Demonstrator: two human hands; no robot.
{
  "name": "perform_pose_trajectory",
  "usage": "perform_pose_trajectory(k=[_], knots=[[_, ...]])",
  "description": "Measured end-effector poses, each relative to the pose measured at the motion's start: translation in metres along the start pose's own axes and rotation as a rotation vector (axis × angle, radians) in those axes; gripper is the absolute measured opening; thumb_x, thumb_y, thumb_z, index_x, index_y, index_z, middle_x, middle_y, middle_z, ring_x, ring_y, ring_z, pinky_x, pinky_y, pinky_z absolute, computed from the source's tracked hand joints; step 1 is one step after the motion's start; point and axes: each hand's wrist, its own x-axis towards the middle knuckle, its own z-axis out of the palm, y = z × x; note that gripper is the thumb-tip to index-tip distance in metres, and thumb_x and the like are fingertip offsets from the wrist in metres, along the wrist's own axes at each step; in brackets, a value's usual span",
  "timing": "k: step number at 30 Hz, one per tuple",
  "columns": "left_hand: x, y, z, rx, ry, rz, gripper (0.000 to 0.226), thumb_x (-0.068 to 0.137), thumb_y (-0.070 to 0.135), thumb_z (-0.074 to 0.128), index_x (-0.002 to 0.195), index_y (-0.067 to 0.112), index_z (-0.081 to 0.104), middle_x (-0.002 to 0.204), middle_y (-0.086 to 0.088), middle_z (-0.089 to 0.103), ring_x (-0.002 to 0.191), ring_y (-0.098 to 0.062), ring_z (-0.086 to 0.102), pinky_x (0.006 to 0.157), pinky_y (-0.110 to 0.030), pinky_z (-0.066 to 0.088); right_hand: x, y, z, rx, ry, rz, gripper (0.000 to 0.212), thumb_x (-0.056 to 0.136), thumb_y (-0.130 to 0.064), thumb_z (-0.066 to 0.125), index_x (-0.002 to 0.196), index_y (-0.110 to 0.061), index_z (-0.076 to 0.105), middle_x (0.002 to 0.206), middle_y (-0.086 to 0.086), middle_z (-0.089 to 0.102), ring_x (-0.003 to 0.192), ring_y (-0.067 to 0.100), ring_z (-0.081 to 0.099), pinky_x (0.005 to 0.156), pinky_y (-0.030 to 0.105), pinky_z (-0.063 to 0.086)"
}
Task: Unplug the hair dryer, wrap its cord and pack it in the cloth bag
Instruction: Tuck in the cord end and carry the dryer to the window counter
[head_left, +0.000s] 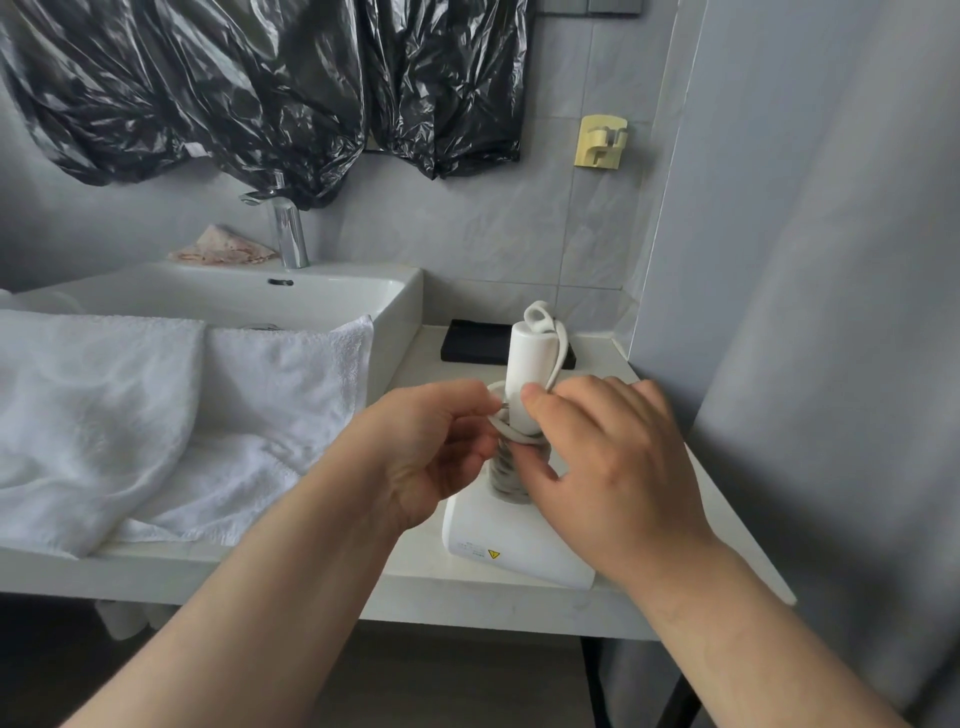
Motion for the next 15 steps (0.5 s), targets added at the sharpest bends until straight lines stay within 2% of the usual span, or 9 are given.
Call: perform_pose_trajectory(k=[2, 7, 10, 12, 15], knots=[[0.001, 0.000, 0.001, 0.070, 0.027, 0.047, 0.020, 0.083, 0.004, 0.065, 0.064, 0.007, 0.063, 0.045, -0.002, 0.056, 0.034, -0.010, 0.049, 0.035, -0.014, 0.039, 0.000, -0.001, -0.001, 0.001, -0.002, -0.010, 0.023, 0.082, -0.021, 0.071, 0.101, -0.007, 0.071, 0.080, 0.007, 0.065, 0.071, 0.029, 0.060, 0.064, 0.037, 0.040], [0.007, 0.004, 0.001, 0.232, 0.065, 0.177, 0.013, 0.080, 0.004, 0.066, 0.067, 0.004, 0.062, 0.048, -0.004, 0.057, 0.036, -0.012, 0.048, 0.037, -0.015, 0.037, 0.000, -0.001, -0.001, 0.002, -0.014, -0.025, 0.024, 0.087, -0.024, 0.065, 0.103, -0.008, 0.072, 0.082, 0.008, 0.066, 0.073, 0.028, 0.061, 0.065, 0.037, 0.041], [0.010, 0.003, -0.001, 0.318, 0.098, 0.286, 0.019, 0.078, 0.004, 0.067, 0.061, 0.005, 0.059, 0.049, -0.003, 0.054, 0.041, -0.014, 0.046, 0.041, -0.017, 0.037, 0.000, 0.000, 0.000, 0.043, -0.010, -0.008, 0.030, 0.091, -0.028, 0.057, 0.106, -0.007, 0.073, 0.085, 0.009, 0.066, 0.075, 0.028, 0.061, 0.066, 0.035, 0.041], [0.011, 0.000, -0.003, 0.305, 0.085, 0.349, 0.015, 0.078, 0.006, 0.069, 0.065, 0.005, 0.062, 0.051, -0.002, 0.054, 0.044, -0.014, 0.047, 0.044, -0.020, 0.039, -0.001, 0.001, 0.002, 0.073, -0.002, 0.019, 0.034, 0.090, -0.030, 0.056, 0.109, -0.007, 0.073, 0.090, 0.012, 0.067, 0.078, 0.028, 0.062, 0.068, 0.032, 0.045], [0.012, -0.011, -0.011, 0.127, -0.001, 0.355, 0.004, 0.068, 0.015, 0.072, 0.068, 0.011, 0.071, 0.061, -0.002, 0.060, 0.053, -0.015, 0.054, 0.053, -0.025, 0.045, -0.005, 0.003, 0.007, 0.102, 0.039, 0.032, 0.031, 0.090, -0.025, 0.062, 0.112, -0.006, 0.073, 0.096, 0.014, 0.067, 0.083, 0.028, 0.062, 0.070, 0.032, 0.051]])
